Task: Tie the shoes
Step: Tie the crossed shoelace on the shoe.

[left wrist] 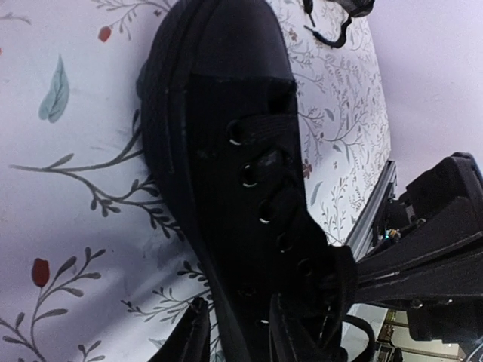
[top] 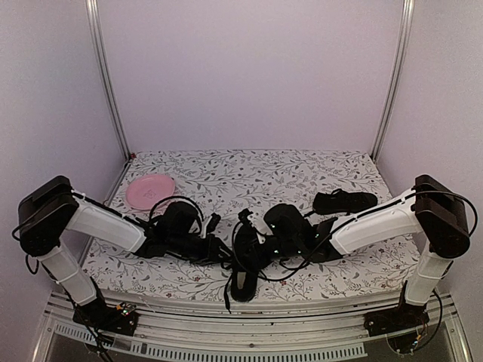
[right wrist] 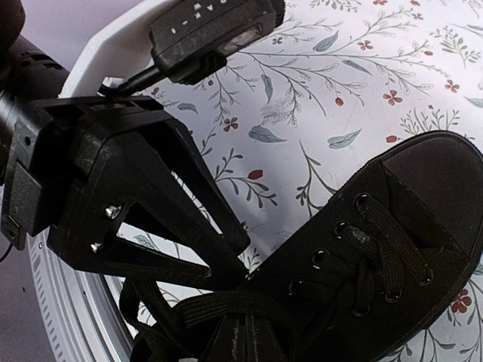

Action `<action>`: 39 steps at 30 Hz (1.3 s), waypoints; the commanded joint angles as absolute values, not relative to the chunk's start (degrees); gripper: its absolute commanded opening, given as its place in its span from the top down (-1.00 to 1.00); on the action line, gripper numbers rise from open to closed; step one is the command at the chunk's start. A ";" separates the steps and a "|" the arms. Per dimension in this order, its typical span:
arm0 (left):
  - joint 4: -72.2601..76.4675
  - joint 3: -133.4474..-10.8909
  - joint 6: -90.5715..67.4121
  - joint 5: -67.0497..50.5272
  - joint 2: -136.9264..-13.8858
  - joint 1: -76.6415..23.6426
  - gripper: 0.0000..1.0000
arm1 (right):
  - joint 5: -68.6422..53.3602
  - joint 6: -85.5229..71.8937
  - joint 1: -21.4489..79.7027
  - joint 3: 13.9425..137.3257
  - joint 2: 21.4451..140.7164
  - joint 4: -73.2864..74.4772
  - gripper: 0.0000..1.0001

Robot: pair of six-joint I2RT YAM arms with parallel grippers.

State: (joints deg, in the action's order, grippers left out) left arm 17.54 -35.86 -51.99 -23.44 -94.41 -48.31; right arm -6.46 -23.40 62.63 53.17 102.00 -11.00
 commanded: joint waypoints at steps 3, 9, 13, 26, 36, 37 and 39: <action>24.49 -35.46 -53.68 -26.38 -94.13 -47.68 0.46 | -5.44 -24.34 62.92 51.97 101.36 -11.65 0.96; 27.91 -34.00 -54.82 -27.38 -93.61 -47.71 0.45 | -5.45 -24.39 62.93 51.91 101.43 -11.69 0.96; 29.32 -33.67 -54.82 -28.82 -93.92 -47.73 0.46 | -5.40 -24.43 62.93 51.96 101.42 -11.67 0.96; 36.73 -32.21 -56.60 -33.89 -97.06 -48.12 0.63 | -5.19 -24.77 62.92 51.89 101.25 -11.78 0.96; 39.32 -30.97 -58.60 -33.93 -98.35 -48.13 0.70 | -5.10 -25.00 62.93 51.60 100.79 -11.86 0.96; 39.27 -30.95 -58.69 -33.95 -98.54 -48.09 0.70 | -5.10 -25.04 62.87 51.59 100.81 -11.89 0.96; 39.45 -30.78 -58.87 -33.97 -98.87 -48.11 0.69 | -5.10 -24.97 62.88 51.62 100.79 -11.93 0.96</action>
